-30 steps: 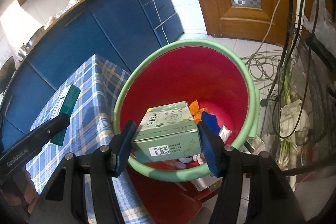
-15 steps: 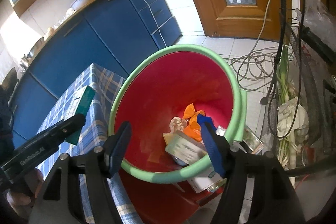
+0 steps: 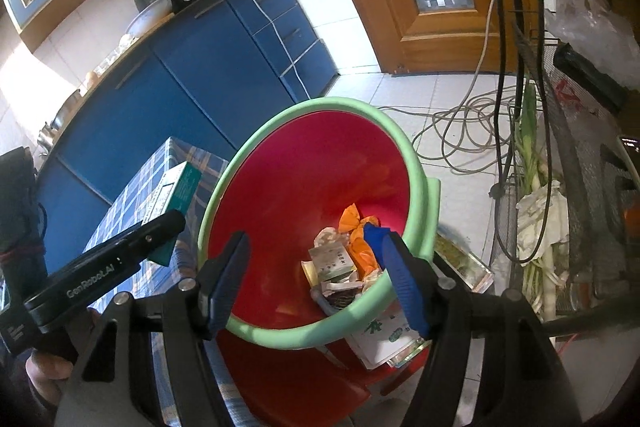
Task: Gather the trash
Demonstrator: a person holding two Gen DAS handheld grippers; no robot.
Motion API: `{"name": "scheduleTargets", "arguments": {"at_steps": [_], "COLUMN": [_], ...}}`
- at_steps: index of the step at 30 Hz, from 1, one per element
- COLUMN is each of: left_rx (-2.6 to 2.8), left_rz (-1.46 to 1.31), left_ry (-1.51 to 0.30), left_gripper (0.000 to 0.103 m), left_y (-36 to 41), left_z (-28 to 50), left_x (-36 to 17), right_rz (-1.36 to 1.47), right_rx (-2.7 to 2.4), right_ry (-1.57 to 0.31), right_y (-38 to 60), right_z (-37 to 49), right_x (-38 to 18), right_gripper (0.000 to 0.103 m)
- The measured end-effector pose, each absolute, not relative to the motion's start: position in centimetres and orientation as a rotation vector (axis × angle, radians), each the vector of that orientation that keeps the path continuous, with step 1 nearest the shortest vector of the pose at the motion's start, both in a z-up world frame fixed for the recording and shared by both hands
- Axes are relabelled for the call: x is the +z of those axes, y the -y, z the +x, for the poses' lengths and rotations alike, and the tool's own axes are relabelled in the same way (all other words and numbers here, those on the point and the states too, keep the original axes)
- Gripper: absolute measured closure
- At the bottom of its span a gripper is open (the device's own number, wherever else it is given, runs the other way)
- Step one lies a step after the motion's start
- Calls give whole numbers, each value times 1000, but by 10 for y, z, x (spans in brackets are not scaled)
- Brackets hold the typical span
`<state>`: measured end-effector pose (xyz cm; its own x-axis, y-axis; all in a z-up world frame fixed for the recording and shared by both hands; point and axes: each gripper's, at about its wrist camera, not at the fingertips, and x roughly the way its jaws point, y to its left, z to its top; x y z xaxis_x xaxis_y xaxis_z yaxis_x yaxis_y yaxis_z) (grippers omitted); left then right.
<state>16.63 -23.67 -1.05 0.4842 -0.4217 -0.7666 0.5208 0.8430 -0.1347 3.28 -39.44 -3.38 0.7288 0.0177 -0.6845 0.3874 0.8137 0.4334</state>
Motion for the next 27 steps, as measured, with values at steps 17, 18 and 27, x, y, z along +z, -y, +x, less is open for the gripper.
{"name": "scheduleTargets", "arguments": {"at_steps": [17,18,27], "left_rx": [-535,-529,-464], "left_rz": [79,74,41], "left_ry": [-875,-871,-823], "left_gripper": [45,45,45], "left_y": [206,202,167], "left_z": [156,154,135], "left_x": [-1,1,18], "right_rz": [566,563,521], "right_rx": [-199,-197,-153], "right_ry": [-716,-715,-698], "right_y": [381,378,352], "right_z": [27,26,22], "right_x": [-20,-18,-2], "right_gripper": [33,33,33]}}
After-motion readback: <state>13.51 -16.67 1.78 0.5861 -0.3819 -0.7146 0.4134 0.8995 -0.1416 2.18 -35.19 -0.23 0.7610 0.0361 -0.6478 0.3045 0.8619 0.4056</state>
